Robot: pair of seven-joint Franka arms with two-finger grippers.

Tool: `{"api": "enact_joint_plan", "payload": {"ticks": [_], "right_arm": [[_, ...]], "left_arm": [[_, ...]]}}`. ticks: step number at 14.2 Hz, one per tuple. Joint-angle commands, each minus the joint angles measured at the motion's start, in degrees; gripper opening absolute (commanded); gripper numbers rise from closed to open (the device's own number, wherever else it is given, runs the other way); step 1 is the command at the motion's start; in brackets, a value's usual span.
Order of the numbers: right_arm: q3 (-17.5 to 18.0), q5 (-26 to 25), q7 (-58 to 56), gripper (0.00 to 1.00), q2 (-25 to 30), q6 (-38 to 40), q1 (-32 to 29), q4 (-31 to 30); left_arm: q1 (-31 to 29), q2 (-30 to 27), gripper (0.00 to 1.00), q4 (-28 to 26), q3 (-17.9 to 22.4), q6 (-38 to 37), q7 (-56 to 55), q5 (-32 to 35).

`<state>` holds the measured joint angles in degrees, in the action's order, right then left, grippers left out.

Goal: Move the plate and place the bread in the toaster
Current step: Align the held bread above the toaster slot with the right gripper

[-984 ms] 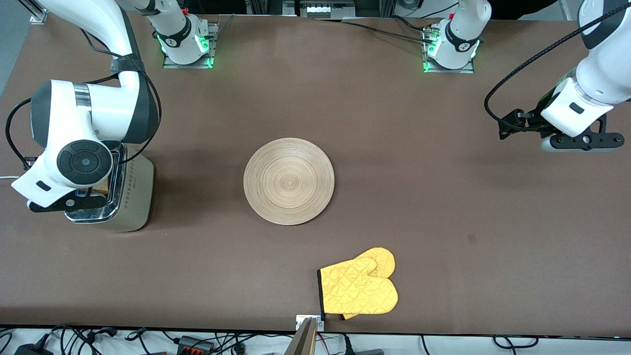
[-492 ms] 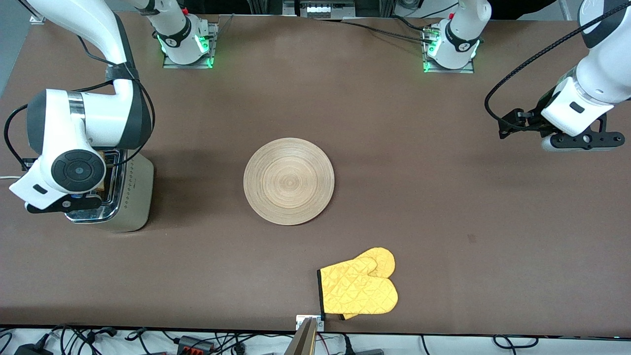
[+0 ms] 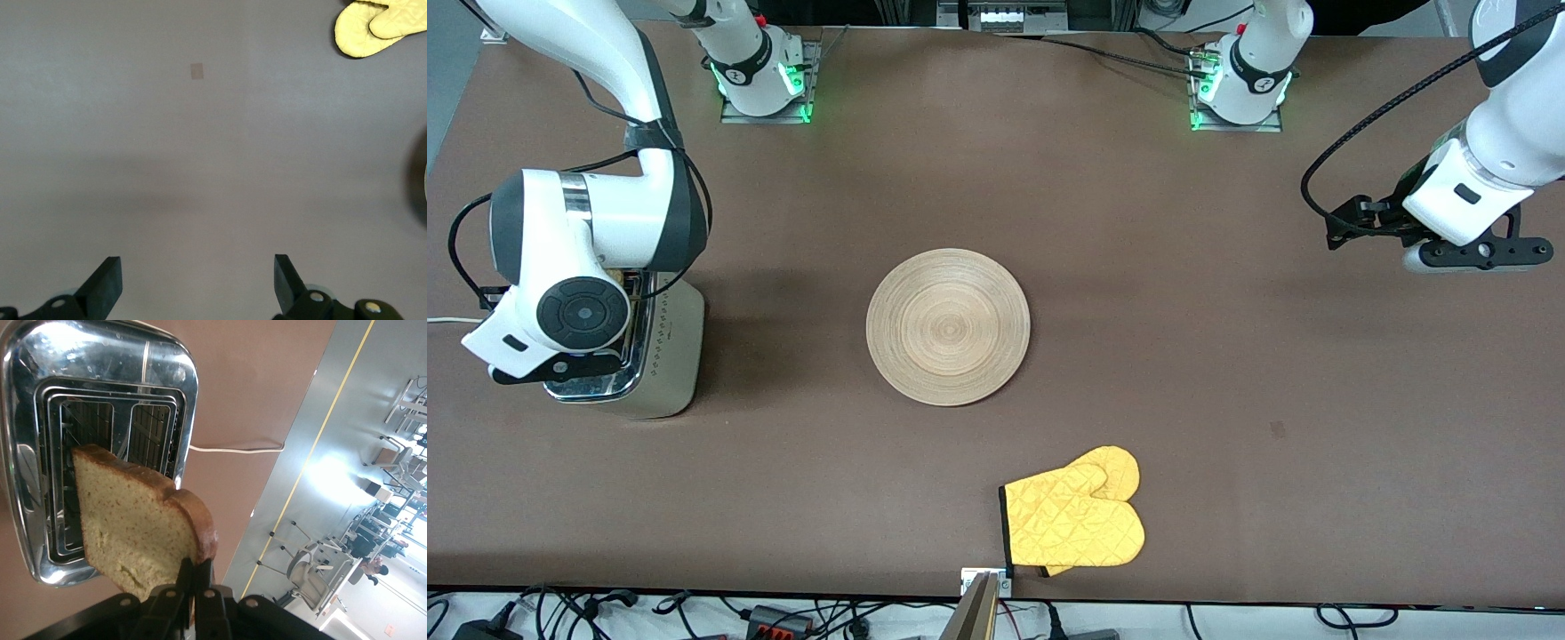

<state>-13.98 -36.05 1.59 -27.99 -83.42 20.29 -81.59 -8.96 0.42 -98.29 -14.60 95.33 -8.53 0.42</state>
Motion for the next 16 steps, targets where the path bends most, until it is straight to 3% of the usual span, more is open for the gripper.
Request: {"api": "enact_joint_plan", "payload": {"ticks": [1, 16], "right_arm": [[0.18, 1.41, 0.17, 0.00, 0.04, -1.74, -0.25, -0.50], [-0.08, 3.97, 3.86, 0.00, 0.57, -4.30, -0.86, 0.38]], "left_arm": [[-0.27, -0.24, 1.00, 0.73, -0.16, -1.12, -0.43, -0.86], [-0.45, -0.16, 1.00, 0.73, -0.07, -1.12, -0.34, -0.94]]}}
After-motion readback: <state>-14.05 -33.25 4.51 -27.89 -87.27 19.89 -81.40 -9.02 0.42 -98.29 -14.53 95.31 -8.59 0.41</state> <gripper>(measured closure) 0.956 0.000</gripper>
